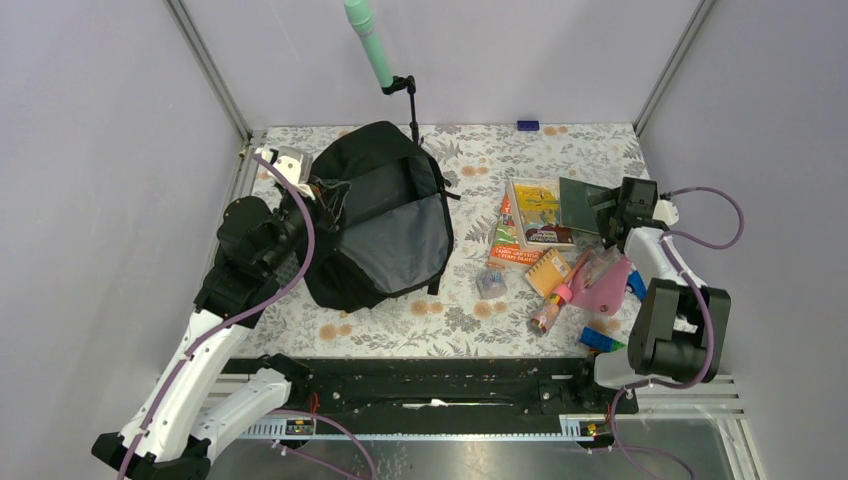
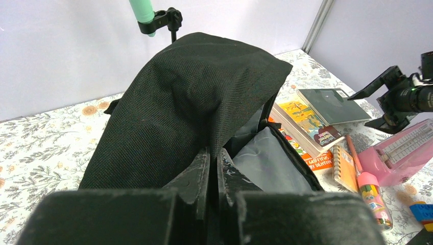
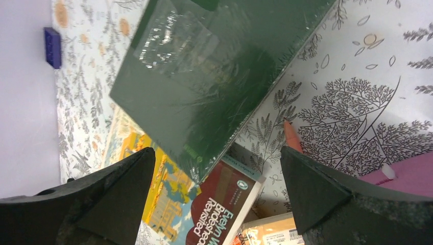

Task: Pack the student bag
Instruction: Pick up the book from the center of the board.

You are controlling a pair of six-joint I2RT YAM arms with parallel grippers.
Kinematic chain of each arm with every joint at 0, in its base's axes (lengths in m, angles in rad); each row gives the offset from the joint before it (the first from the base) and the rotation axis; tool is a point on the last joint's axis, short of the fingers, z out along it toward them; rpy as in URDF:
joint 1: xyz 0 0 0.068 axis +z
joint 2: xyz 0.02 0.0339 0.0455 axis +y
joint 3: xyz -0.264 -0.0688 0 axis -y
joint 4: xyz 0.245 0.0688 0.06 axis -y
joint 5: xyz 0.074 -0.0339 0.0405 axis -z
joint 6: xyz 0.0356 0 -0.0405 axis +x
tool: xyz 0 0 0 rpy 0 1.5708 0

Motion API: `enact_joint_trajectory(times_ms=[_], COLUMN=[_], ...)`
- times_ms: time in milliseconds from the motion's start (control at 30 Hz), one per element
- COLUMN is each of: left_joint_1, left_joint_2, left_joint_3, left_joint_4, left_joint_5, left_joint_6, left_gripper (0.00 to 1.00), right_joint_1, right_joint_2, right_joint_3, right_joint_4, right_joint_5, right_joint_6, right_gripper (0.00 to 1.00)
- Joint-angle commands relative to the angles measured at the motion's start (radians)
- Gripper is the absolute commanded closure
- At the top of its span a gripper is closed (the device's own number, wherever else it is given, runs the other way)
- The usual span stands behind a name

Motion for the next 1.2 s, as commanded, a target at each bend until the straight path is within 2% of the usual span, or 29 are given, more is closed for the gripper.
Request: enact_joint_trajectory(times_ms=[0,500,767,867,1000,1167], left_joint_1=[0.006,0.007,0.009,0.009,0.009,0.009], left_joint_2=[0.0,0.015,0.011,0.01,0.01,0.002], left_joint_3=[0.021,0.025,0.025,0.024,0.025,0.021], left_joint_4=[0.04,0.035,0.035,0.037,0.037,0.039], left_joint_5=[0.004,0.002,0.0,0.004,0.006,0.005], left_joint_6=[-0.009,-0.007,-0.005,-0.008,-0.01,-0.011], left_gripper=[1.0,1.0,1.0,1.0,1.0,1.0], right_joint_1=[-0.013,-0.013,-0.012,-0.01,-0.002,0.006], right_joint_2=[0.06,0.211,0.154,0.117,0.053,0.098], right_joint_3=[-0.023,-0.05,-0.014,-0.012,-0.008,0.041], right_joint_4=[0.088,0.245,0.115,0.088,0.073,0.015], right_joint_5=[-0.061,-0.084,0.017,0.011,0.104,0.055], right_joint_6=[0.098,0.209,0.175,0.159,0.126,0.075], right_gripper=[0.0,0.02,0.02,0.02,0.0,0.02])
